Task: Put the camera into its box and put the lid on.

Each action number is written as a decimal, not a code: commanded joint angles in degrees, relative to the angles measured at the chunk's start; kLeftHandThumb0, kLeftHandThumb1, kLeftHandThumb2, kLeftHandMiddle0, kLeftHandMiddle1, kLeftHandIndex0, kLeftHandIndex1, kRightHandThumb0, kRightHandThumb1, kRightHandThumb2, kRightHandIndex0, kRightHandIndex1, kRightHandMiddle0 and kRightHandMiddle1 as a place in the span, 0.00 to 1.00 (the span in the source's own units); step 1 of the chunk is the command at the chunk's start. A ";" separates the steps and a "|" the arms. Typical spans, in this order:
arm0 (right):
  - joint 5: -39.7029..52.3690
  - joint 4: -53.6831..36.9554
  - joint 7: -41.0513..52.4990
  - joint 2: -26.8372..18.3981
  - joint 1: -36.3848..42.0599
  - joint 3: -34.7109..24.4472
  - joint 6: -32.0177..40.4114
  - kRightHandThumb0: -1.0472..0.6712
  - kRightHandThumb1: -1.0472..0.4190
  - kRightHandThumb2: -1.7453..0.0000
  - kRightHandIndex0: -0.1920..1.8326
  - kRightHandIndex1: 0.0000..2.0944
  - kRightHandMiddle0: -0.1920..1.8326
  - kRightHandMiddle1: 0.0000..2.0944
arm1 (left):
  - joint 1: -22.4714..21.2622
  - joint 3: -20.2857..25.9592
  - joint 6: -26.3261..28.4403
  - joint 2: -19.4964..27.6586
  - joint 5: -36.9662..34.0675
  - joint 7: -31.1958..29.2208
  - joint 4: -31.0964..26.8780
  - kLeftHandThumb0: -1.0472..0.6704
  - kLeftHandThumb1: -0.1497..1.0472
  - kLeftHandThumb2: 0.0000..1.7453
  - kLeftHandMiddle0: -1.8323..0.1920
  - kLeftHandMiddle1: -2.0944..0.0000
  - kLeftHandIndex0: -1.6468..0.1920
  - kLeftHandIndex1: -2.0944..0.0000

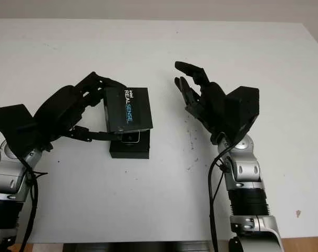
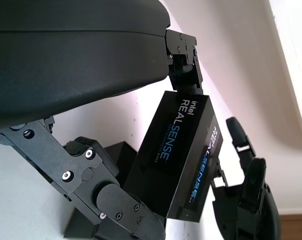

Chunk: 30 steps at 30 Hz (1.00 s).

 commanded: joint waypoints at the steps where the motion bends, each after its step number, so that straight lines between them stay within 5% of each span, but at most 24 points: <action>1: 0.05 0.48 0.19 -0.10 -0.22 -0.22 -0.89 0.30 0.00 0.65 0.19 0.03 0.00 0.42 | 0.76 -0.32 -0.02 0.75 0.04 -0.63 -0.24 0.39 1.00 0.24 0.87 0.96 0.71 0.15; 7: 0.20 0.92 0.15 -0.04 -0.62 -0.26 -0.48 0.30 0.00 0.65 0.19 0.03 0.00 0.42 | 0.76 0.38 1.51 -0.07 -2.27 -1.72 -0.63 0.38 1.00 0.24 0.86 0.97 0.70 0.15; 15: 0.26 1.02 -0.21 0.11 -0.66 -0.23 -0.37 0.30 0.00 0.66 0.19 0.03 0.00 0.42 | 1.27 2.20 11.41 -0.99 -11.25 -3.63 -4.43 0.36 1.00 0.22 0.85 0.97 0.66 0.17; 30: 0.08 0.86 -0.13 -0.24 -0.34 -0.22 -0.49 0.30 0.00 0.66 0.19 0.03 0.00 0.42 | 2.17 1.90 14.16 1.01 -11.40 -6.50 -4.98 0.36 1.00 0.21 0.83 0.97 0.63 0.20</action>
